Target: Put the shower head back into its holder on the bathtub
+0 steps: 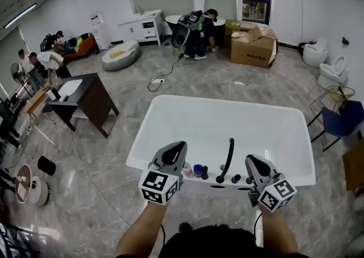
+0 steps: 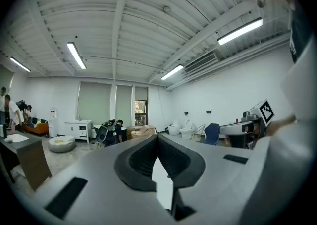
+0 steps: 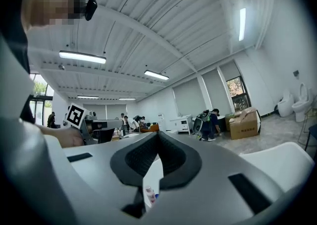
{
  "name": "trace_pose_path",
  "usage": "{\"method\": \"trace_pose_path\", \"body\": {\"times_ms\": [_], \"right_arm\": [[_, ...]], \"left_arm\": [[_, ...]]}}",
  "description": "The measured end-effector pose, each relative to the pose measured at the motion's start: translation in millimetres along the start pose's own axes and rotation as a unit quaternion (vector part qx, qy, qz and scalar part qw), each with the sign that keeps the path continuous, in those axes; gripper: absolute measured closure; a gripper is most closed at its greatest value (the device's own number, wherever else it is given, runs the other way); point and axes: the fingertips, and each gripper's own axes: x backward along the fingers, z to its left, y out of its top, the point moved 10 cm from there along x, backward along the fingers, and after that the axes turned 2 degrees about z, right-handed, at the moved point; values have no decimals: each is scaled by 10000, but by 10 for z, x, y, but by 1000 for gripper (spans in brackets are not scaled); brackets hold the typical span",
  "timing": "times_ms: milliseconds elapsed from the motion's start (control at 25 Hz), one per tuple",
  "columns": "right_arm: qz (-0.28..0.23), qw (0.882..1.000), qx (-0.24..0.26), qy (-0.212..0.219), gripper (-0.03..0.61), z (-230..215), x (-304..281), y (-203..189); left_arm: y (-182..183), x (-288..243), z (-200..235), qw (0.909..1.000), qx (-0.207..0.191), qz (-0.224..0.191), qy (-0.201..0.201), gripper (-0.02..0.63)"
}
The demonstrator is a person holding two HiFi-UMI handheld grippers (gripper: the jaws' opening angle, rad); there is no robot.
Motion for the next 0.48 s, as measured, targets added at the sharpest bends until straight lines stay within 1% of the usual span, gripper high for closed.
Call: {"method": "trace_pose_path", "body": {"times_ms": [120,240,360,480], "right_arm": [[63,9999,-98,44,563,4,23,-71],[99,9999,-67,64,563,-21,62,-77],[89,10000,-11,-22,563,-79,105,-1],[78,10000,4,-55,563,-84,85,69]], "left_arm": [[-113,4,-45,9997,-105,207,-25,600],[-215,10,-95,9995,133,254,100,600],[-245,0,-196,9989,374,183,223,600],[-230,4,-244,9985,476,128,238,600]]}}
